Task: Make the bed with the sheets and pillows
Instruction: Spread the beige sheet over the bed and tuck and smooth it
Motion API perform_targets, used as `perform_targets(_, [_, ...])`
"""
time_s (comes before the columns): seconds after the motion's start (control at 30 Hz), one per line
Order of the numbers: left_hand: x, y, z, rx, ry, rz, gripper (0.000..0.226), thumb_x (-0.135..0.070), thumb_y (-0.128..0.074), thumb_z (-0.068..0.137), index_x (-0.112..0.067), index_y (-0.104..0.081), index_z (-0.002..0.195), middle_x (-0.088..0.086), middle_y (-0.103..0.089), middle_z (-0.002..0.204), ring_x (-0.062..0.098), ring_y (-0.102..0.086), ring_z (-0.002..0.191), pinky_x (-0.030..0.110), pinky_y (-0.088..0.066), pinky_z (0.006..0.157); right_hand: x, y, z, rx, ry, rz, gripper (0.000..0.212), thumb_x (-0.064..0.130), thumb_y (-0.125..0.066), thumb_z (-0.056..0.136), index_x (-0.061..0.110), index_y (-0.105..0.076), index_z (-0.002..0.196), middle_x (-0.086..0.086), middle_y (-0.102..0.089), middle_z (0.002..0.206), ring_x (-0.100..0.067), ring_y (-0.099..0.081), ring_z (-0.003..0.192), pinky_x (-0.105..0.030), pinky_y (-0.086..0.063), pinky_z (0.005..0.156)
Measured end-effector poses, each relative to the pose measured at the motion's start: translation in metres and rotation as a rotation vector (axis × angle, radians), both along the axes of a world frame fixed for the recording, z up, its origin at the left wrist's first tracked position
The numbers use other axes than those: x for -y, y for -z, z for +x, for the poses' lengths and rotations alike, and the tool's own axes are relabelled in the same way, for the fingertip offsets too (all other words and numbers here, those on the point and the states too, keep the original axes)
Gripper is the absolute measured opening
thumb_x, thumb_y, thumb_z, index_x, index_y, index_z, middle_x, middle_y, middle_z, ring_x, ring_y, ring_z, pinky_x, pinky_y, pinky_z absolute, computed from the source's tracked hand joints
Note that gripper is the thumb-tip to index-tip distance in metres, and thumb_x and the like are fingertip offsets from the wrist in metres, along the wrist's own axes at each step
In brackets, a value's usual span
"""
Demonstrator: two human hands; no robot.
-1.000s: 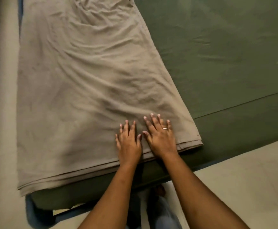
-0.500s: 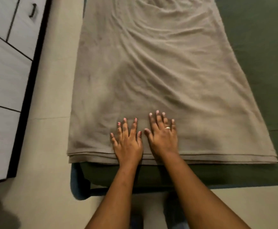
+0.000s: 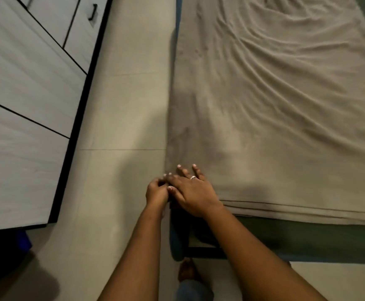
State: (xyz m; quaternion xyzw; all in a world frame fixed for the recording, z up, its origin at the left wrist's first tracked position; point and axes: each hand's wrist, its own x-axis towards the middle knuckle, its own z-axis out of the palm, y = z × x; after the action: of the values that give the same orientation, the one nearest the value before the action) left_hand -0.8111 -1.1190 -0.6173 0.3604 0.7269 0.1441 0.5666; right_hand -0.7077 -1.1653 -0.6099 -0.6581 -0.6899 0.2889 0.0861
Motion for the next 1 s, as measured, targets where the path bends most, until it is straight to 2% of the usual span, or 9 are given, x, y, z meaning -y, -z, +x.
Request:
perform_targets(0.1, [-0.005, -0.008, -0.009, 0.025, 0.153, 0.038, 0.008, -0.018, -0.053, 0.096, -0.016, -0.06, 0.098, 0.012, -0.068, 0.102, 0.027, -0.065, 0.091, 0.04, -0.055, 0.08, -0.019, -0.002, -0.005, -0.129, 0.142, 0.09, 0.056, 0.043, -0.024, 0.097, 0.023, -0.032, 0.148, -0.002, -0.034, 0.153, -0.019, -0.022, 0.145, -0.037, -0.009, 0.118])
perform_targets(0.17, [-0.003, -0.008, -0.013, 0.023, 0.179, 0.05, 0.009, -0.027, -0.058, 0.093, -0.018, -0.056, 0.096, 0.01, -0.067, 0.1, 0.025, -0.065, 0.089, 0.041, -0.056, 0.08, -0.02, 0.0, 0.0, 0.0, 0.199, 0.072, 0.065, 0.051, -0.008, 0.092, 0.029, -0.024, 0.151, 0.003, -0.021, 0.158, -0.017, -0.011, 0.148, -0.037, -0.003, 0.118])
perform_targets(0.23, [0.0, -0.005, -0.017, -0.051, 0.186, 0.054, 0.011, -0.023, -0.06, 0.092, -0.022, -0.051, 0.086, 0.008, -0.064, 0.097, 0.021, -0.06, 0.08, 0.037, -0.053, 0.074, -0.009, 0.008, 0.014, 0.172, 0.176, 0.005, 0.073, 0.058, 0.004, 0.084, 0.037, -0.016, 0.151, 0.008, -0.011, 0.16, -0.016, -0.004, 0.148, -0.036, 0.001, 0.118])
perform_targets(0.33, [0.002, -0.006, -0.014, -0.234, 0.24, 0.167, 0.018, -0.017, -0.061, 0.091, -0.019, -0.046, 0.081, 0.009, -0.06, 0.092, 0.023, -0.055, 0.077, 0.04, -0.055, 0.077, 0.019, 0.017, 0.052, 0.272, 0.305, -0.043, 0.068, 0.063, 0.001, 0.086, 0.042, -0.01, 0.15, 0.01, -0.007, 0.16, -0.015, -0.002, 0.148, -0.038, 0.002, 0.117])
perform_targets(0.4, [0.007, -0.015, -0.005, -0.435, 0.353, 0.236, 0.019, -0.015, -0.061, 0.089, -0.016, -0.047, 0.1, 0.011, -0.057, 0.109, 0.028, -0.057, 0.093, 0.037, -0.051, 0.078, 0.045, 0.021, 0.087, 0.33, 0.46, -0.094, 0.06, 0.062, -0.006, 0.092, 0.043, -0.004, 0.15, 0.011, -0.003, 0.16, -0.014, 0.0, 0.148, -0.039, 0.001, 0.118])
perform_targets(0.5, [0.022, -0.025, 0.012, -0.742, 0.626, 0.42, 0.051, -0.014, -0.058, 0.087, -0.019, -0.037, 0.133, 0.009, -0.038, 0.135, 0.029, -0.04, 0.123, 0.04, -0.041, 0.094, 0.093, 0.02, 0.143, 0.393, 0.74, -0.191, 0.059, 0.059, -0.012, 0.096, 0.041, -0.002, 0.151, 0.009, -0.001, 0.161, -0.015, 0.002, 0.148, -0.042, 0.001, 0.119])
perform_targets(0.63, [0.051, -0.025, 0.062, -0.621, 0.921, 0.582, 0.052, -0.02, -0.041, 0.098, -0.021, -0.027, 0.148, 0.008, -0.017, 0.157, 0.026, -0.011, 0.145, 0.044, -0.018, 0.115, 0.121, 0.013, 0.181, 0.372, 0.991, -0.269, 0.063, 0.058, -0.012, 0.097, 0.031, -0.004, 0.153, 0.001, 0.0, 0.161, -0.023, 0.004, 0.148, -0.047, -0.001, 0.119])
perform_targets(0.8, [0.083, -0.012, 0.129, -0.557, 1.249, 0.566, 0.055, -0.041, -0.026, 0.102, -0.033, -0.006, 0.153, 0.002, 0.009, 0.161, 0.024, 0.013, 0.147, 0.051, 0.004, 0.116, 0.097, 0.016, 0.175, 0.324, 0.634, -0.179, 0.057, 0.052, -0.018, 0.1, 0.035, 0.0, 0.152, 0.006, 0.002, 0.161, -0.017, 0.004, 0.148, -0.042, 0.002, 0.118])
perform_targets(1.0, [0.099, -0.002, 0.19, -0.573, 1.397, 0.578, 0.064, -0.056, -0.025, 0.098, -0.036, 0.003, 0.152, 0.0, 0.015, 0.16, 0.024, 0.018, 0.146, 0.055, 0.009, 0.113, 0.139, 0.028, 0.246, 0.358, 0.738, -0.164, 0.056, 0.057, -0.014, 0.097, 0.043, 0.001, 0.15, 0.012, 0.003, 0.16, -0.013, 0.005, 0.148, -0.04, 0.003, 0.118])
